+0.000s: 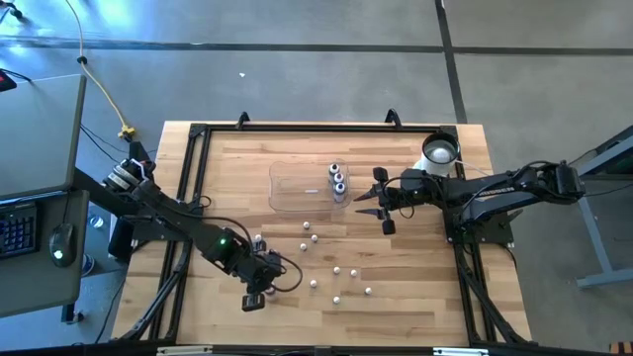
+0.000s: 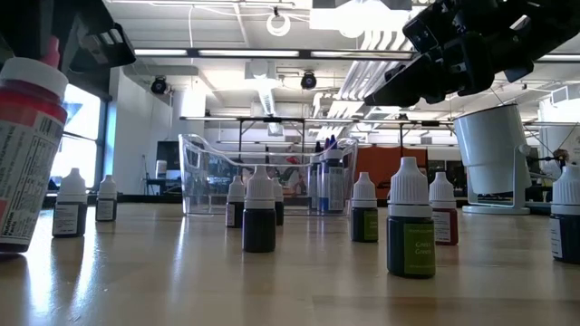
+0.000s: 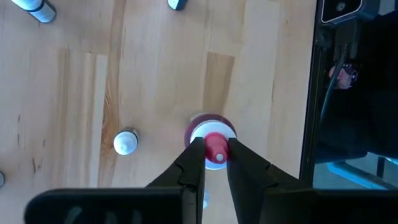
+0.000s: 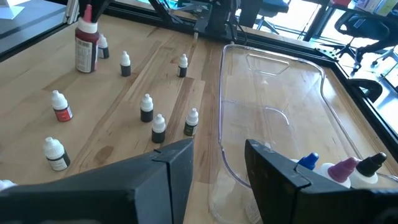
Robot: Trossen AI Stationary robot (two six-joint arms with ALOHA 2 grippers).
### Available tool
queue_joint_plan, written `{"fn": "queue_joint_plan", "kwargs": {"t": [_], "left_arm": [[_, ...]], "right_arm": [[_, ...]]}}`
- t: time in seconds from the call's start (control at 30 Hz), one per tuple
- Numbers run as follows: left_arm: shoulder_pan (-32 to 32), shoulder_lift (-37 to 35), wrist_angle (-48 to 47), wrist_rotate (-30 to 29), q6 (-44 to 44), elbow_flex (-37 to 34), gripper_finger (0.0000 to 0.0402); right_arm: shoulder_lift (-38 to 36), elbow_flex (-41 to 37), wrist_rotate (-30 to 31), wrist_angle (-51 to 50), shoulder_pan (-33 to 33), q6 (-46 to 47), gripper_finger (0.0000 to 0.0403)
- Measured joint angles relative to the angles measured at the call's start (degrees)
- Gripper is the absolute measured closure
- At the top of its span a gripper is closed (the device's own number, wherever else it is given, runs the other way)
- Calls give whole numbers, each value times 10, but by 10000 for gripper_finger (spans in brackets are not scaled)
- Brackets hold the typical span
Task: Pick & Place food coloring
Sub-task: Put the large pink food coloring bottle into the transparent bin
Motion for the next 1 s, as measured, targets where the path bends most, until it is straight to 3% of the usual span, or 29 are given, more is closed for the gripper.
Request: {"fn": "queue_joint_plan", "kwargs": {"t": [0.2,0.4,0.63,0.77,0.93,1.0], "left_arm": [[0,0,7,-3,15,-1,354],[0,2,3,-5,31,8,384],[0,4,-22,-22,34,34,382],[0,4,-43,-40,35,41,380],[12,3,-64,-118,56,51,379],[33,3,-67,-113,75,58,378]], "right_arm": [[0,0,0,0,0,0,265],[0,0,0,0,0,0,265],[0,0,0,0,0,0,265],[0,0,0,0,0,0,265],[0,0,0,1,0,0,265],[0,0,0,6,0,0,265]]}}
